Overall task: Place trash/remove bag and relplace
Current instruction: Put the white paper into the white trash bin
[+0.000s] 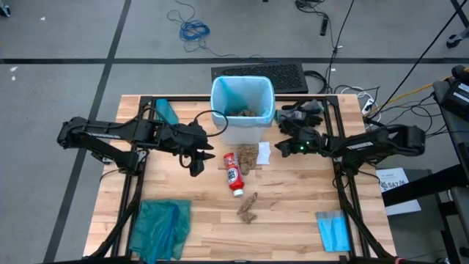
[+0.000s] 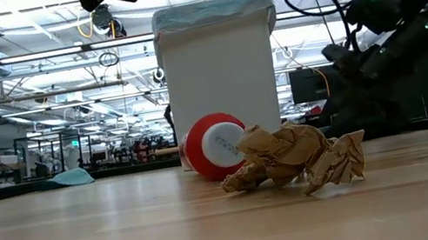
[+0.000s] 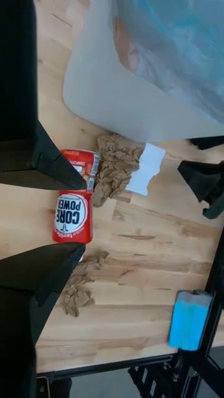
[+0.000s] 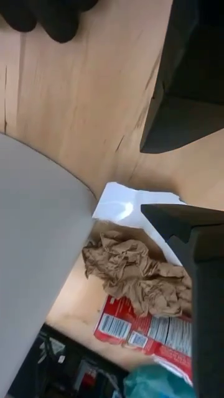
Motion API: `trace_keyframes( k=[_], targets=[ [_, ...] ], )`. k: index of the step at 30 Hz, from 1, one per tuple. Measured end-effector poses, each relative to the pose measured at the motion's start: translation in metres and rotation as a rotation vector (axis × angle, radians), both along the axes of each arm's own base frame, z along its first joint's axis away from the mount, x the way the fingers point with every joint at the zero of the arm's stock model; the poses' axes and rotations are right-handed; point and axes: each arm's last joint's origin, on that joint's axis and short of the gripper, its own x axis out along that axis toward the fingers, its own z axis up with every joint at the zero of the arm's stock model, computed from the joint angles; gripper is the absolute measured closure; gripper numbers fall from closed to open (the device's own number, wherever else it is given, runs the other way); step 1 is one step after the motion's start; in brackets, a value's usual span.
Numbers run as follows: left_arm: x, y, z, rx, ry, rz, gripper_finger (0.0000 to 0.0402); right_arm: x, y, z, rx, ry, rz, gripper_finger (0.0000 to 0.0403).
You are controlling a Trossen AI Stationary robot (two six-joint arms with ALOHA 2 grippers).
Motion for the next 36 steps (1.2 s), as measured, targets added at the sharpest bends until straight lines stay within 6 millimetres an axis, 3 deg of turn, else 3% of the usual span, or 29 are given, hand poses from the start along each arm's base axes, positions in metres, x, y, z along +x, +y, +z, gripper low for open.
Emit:
trace_keyframes(
  k=[13,36],
  targets=[
    [0.0,0.0,0.0,0.004,0.001,0.005,0.0261,0.002,-0.003,-0.015,0.012,0.07,-0.004,0.0268],
    [0.0,0.001,0.0,0.032,0.0,0.027,0.0261,0.023,-0.007,-0.022,0.009,0.004,0.02,0.0268]
  ],
)
